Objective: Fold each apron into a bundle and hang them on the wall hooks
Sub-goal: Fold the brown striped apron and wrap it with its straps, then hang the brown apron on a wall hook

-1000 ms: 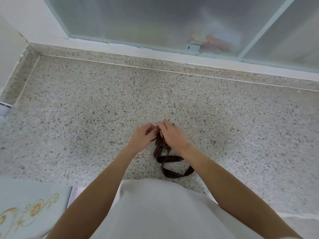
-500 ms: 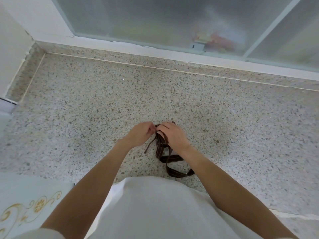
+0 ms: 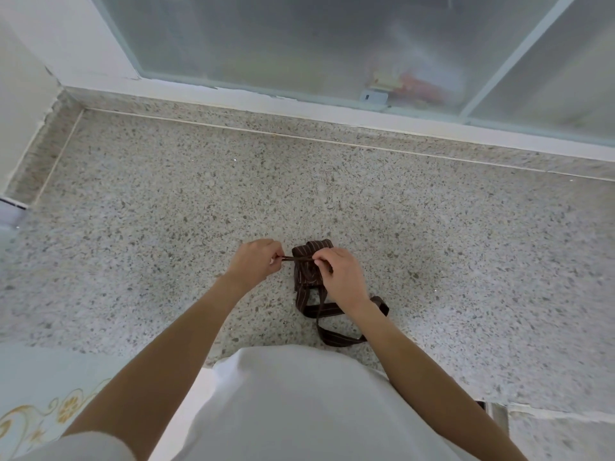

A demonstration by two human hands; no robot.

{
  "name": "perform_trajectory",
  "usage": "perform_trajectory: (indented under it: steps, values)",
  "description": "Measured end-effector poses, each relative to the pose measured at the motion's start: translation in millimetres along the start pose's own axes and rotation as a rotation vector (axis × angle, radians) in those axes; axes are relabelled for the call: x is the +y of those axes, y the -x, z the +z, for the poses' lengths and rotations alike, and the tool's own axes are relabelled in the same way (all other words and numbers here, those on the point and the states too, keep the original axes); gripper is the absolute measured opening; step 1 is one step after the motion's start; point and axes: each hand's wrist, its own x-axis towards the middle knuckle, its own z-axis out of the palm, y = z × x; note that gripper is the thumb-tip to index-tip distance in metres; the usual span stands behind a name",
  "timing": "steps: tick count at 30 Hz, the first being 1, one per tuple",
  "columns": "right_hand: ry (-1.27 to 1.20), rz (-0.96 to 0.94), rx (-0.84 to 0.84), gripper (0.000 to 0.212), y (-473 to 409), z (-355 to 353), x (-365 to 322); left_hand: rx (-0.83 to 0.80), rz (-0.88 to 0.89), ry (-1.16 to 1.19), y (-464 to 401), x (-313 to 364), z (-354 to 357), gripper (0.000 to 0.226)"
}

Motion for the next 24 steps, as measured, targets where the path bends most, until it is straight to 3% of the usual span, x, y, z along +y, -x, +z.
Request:
perform_trajectory:
  steps: [5, 10, 16, 18, 20, 24]
  values:
    - [-0.082, 0.248, 0.072, 0.009, 6, -4, 2, -0.041, -0.074, 0.027, 7, 3, 8, 0.002]
    - [-0.159, 0.290, 0.063, 0.011, 5, -10, 3, -0.014, -0.098, 0.052, 5, 10, 8, 0.008]
    - [-0.267, 0.312, 0.105, 0.029, 33, -24, 4, 0.051, -0.225, 0.406, 14, 16, 6, 0.023]
    - [-0.197, 0.382, 0.151, 0.034, 60, -23, 9, 0.188, -0.092, 0.361, 21, 22, 1, 0.034]
    - [0.000, 0.393, 0.146, 0.040, 92, -19, 17, 0.245, 0.168, 0.303, 28, 31, -2, 0.034]
    - [0.447, 0.348, -0.047, 0.045, 142, -10, 30, -0.093, 0.617, 0.266, 26, 58, 4, 0.035]
